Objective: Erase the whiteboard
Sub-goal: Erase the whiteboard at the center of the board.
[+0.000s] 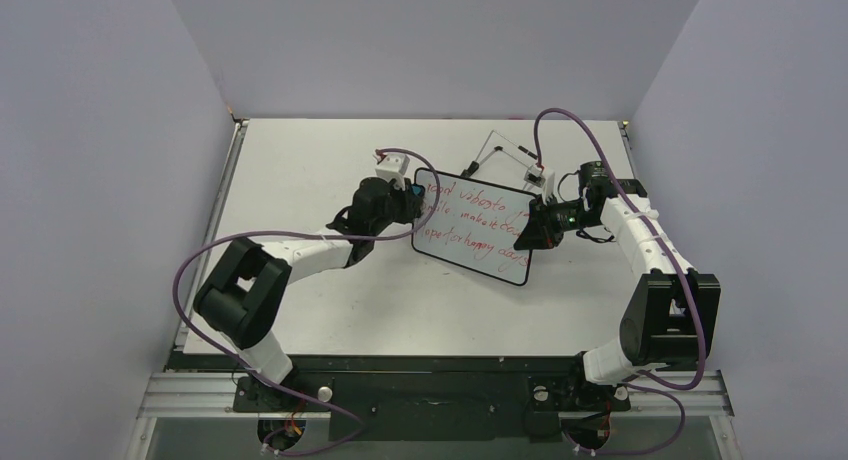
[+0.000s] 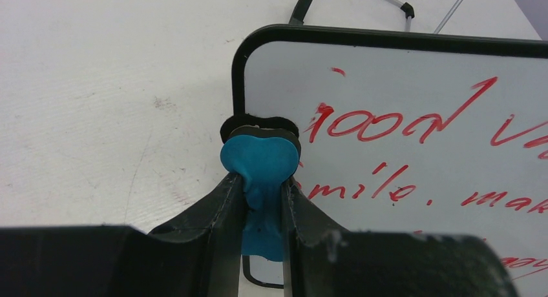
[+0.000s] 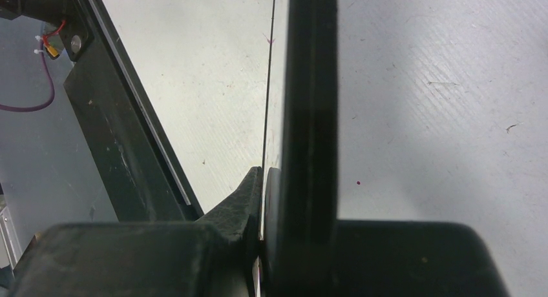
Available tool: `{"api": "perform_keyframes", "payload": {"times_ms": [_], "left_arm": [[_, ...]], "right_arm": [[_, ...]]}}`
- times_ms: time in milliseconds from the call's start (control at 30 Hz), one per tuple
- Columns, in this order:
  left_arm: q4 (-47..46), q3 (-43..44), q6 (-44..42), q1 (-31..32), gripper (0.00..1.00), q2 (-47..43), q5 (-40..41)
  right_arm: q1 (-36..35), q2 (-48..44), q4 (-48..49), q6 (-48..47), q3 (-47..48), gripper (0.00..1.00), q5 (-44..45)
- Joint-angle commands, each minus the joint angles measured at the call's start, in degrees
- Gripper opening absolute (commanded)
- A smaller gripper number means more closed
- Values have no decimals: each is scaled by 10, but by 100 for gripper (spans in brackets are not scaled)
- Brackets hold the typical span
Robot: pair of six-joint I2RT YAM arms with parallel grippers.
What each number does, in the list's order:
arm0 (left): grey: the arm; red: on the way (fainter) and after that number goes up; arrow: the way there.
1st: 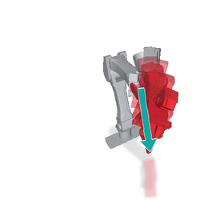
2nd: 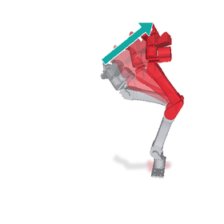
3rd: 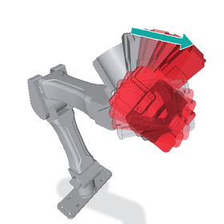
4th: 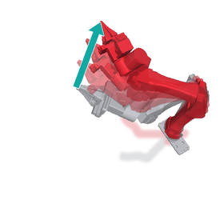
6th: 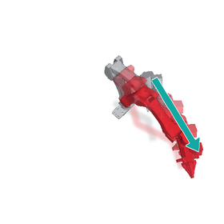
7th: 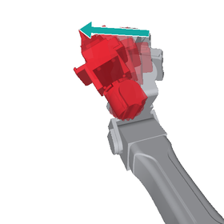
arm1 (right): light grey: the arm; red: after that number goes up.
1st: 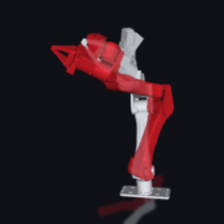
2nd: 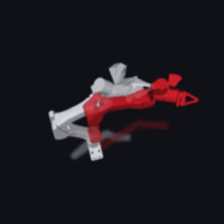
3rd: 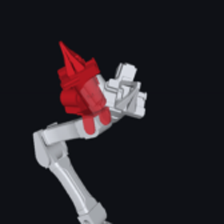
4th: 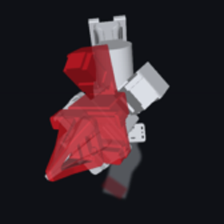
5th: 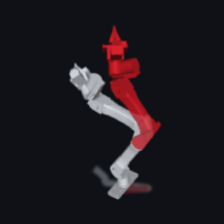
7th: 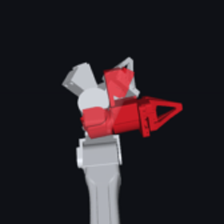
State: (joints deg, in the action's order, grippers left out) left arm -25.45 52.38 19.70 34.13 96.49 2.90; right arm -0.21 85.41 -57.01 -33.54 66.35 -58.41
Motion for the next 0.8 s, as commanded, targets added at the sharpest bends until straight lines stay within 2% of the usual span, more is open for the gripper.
{"api": "perform_keyframes", "payload": {"times_ms": [0,233,433,633,767], "left_arm": [[-4,12,-1,23,0,-18,2],[21,62,7,-16,0,-5,-1],[17,47,13,-29,0,20,-11],[-22,4,18,11,0,-1,-24],[-34,12,18,39,0,-21,-15]], "right_arm": [[-19,6,-17,-53,13,0,-1],[-18,5,-18,-53,13,0,1],[-18,4,-18,-54,14,0,0],[-19,5,-19,-55,13,0,0],[-20,6,-19,-54,14,0,0]]}}
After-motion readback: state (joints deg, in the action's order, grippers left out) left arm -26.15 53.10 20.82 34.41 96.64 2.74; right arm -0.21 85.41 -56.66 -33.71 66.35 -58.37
